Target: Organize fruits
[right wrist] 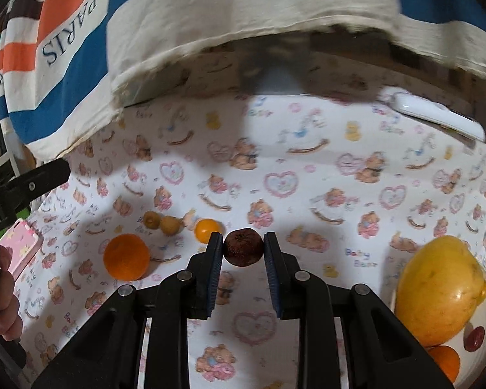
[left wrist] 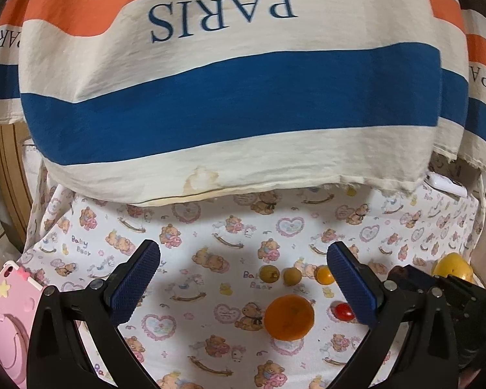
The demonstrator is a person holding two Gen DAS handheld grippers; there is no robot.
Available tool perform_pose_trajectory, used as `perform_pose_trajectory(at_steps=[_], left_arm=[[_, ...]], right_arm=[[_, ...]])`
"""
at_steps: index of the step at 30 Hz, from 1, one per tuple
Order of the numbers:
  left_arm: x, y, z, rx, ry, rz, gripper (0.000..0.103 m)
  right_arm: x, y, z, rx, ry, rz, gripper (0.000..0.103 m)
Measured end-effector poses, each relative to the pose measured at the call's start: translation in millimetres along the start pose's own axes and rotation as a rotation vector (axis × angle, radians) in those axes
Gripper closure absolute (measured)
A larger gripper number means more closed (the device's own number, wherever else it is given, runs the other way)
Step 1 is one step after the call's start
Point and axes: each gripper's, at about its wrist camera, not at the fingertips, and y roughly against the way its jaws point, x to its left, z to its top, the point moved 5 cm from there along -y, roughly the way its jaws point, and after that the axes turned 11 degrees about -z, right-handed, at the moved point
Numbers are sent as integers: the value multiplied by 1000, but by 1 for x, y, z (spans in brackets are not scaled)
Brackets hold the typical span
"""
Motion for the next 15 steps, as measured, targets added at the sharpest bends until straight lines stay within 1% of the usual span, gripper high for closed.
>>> perform_pose_trajectory(at_steps=[5, 7, 8, 9, 10, 11, 12, 13, 15], left_arm=[[-17, -1, -4, 11, -43, -35, 1], [-24, -2, -6, 23, -58, -64, 1], [-28, -3, -8, 33, -63, -86, 3], [-33, -4, -10, 41, -69, -111, 11], [-37, -5, -11, 51, -77, -129, 16], [-42, -6, -13, 64, -89, -149, 23], [-48, -7, -15, 77, -105, -171, 28], [-53, -8, -17, 83, -118, -182, 31], [-63, -11, -22, 104, -155, -196, 40]], right_arm=[[-8, 3, 1, -12, -14, -30, 76], [-9, 3, 0, -6, -21, -27, 76], [-10, 3, 0, -8, -27, -25, 76], [-12, 3, 0, -11, -33, -27, 76], [-14, 5, 0, -18, -43, -33, 76], [-16, 6, 0, -23, -48, -34, 76], [-17, 7, 0, -29, -55, -37, 76], [-18, 8, 0, -35, -60, -40, 76], [-23, 12, 1, -57, -76, -50, 76]])
